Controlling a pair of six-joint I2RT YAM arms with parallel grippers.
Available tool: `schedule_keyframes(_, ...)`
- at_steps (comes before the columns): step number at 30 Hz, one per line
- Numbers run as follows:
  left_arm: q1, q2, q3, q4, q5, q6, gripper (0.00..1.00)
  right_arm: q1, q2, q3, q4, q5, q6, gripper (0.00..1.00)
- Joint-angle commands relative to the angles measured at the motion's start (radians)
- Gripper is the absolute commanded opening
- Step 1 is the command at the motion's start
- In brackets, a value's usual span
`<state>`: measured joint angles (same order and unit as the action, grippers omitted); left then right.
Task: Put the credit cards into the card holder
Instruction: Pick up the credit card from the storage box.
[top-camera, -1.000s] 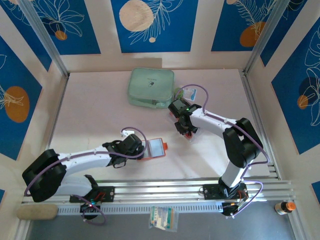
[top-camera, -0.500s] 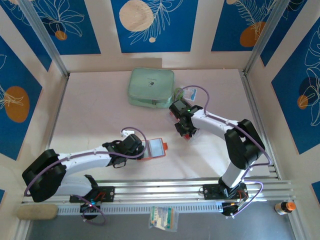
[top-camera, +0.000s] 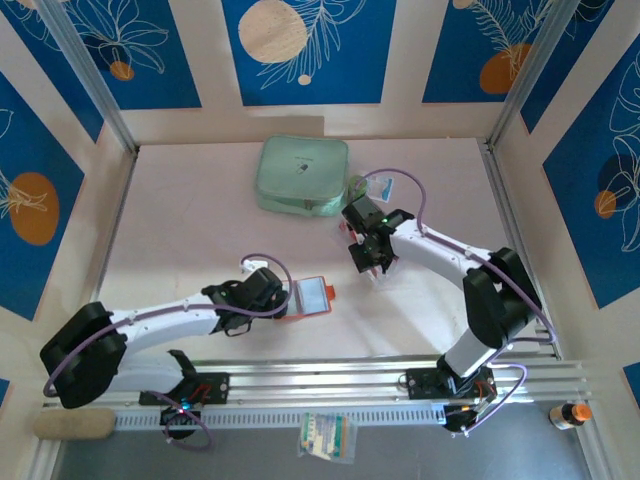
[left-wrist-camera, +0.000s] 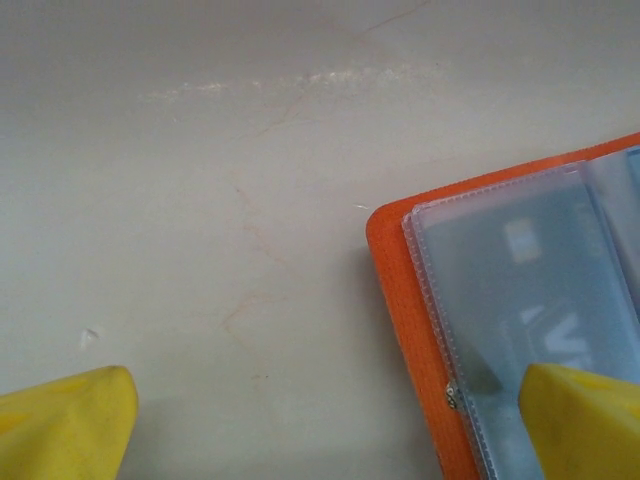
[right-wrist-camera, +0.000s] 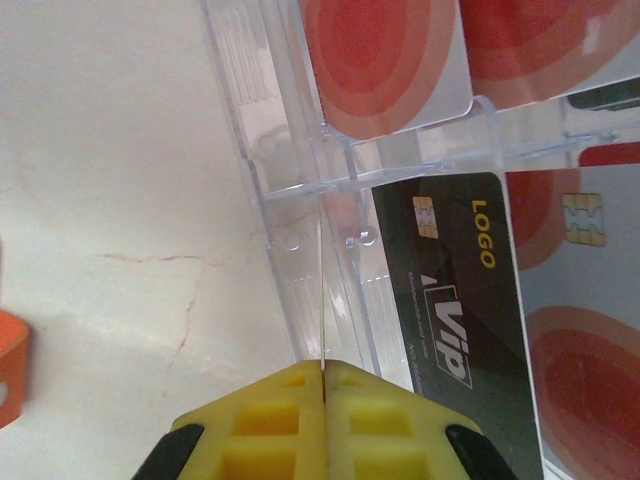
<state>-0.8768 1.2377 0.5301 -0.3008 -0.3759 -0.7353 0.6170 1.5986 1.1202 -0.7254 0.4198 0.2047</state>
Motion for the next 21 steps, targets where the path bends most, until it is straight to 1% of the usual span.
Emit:
schedule_keyframes(1, 0.009, -0.028, 0.025, -0.035, -0.028, -0.001, 0.98, 0.000, -0.057, 0.044, -0.030, -0.069, -0.009, 0.00)
schedule_keyframes(4, 0.009, -0.035, 0.037, -0.046, -0.036, 0.005, 0.98, 0.004, -0.093, 0.066, -0.038, -0.104, 0.004, 0.00)
schedule_keyframes(7, 0.009, -0.030, 0.043, -0.052, -0.041, 0.009, 0.98, 0.007, -0.133, 0.072, -0.018, -0.168, 0.037, 0.00)
schedule_keyframes(11, 0.009, -0.012, 0.039, -0.053, -0.042, 0.008, 0.98, 0.007, -0.193, 0.032, 0.076, -0.306, 0.125, 0.00)
schedule_keyframes(13, 0.009, 0.001, 0.039, -0.056, -0.042, 0.008, 0.98, 0.006, -0.219, -0.014, 0.160, -0.379, 0.195, 0.00)
schedule_keyframes(17, 0.009, 0.017, 0.035, -0.060, -0.043, 0.006, 0.98, 0.004, -0.245, -0.163, 0.423, -0.555, 0.364, 0.00)
schedule_keyframes(20, 0.008, 0.023, 0.034, -0.070, -0.046, 0.002, 0.98, 0.011, -0.229, -0.279, 0.639, -0.647, 0.490, 0.00)
schedule_keyframes(21, 0.009, 0.024, 0.033, -0.075, -0.046, 0.001, 0.98, 0.016, -0.221, -0.313, 0.704, -0.659, 0.523, 0.00)
